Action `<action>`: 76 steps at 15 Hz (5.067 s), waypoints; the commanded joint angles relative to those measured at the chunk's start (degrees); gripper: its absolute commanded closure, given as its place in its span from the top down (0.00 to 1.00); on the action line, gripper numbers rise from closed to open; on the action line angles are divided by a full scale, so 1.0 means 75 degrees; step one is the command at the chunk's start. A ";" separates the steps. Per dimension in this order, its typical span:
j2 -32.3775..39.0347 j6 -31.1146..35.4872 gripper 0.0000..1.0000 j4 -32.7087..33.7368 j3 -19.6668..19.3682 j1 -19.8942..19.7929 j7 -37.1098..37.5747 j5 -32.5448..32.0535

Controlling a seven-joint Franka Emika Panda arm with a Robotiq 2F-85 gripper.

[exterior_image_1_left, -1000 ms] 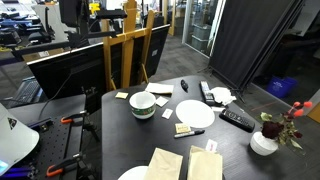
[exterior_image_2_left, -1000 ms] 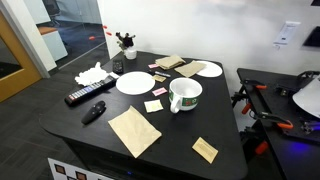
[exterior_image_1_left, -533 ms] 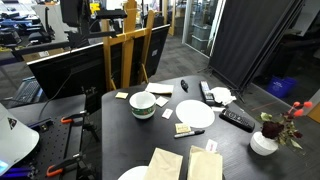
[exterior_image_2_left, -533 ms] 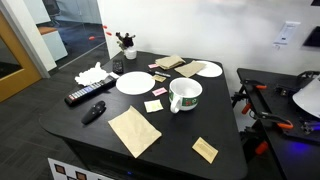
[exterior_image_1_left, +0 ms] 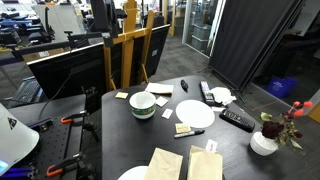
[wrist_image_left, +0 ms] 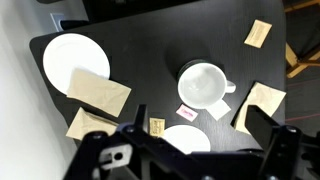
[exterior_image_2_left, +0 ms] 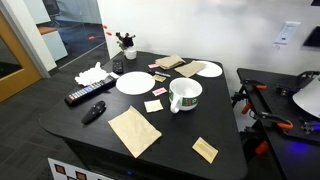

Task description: Put the pen in the green mug

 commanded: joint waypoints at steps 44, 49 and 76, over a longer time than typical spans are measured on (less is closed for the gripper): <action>0.6897 0.3535 1.00 0.3418 -0.1011 -0.0536 -0.2362 0.0331; 0.7425 0.3398 1.00 0.3834 -0.1012 -0.0583 -0.2311 0.0384; 0.9798 0.3532 1.00 0.5738 -0.1106 -0.1047 -0.2144 0.0365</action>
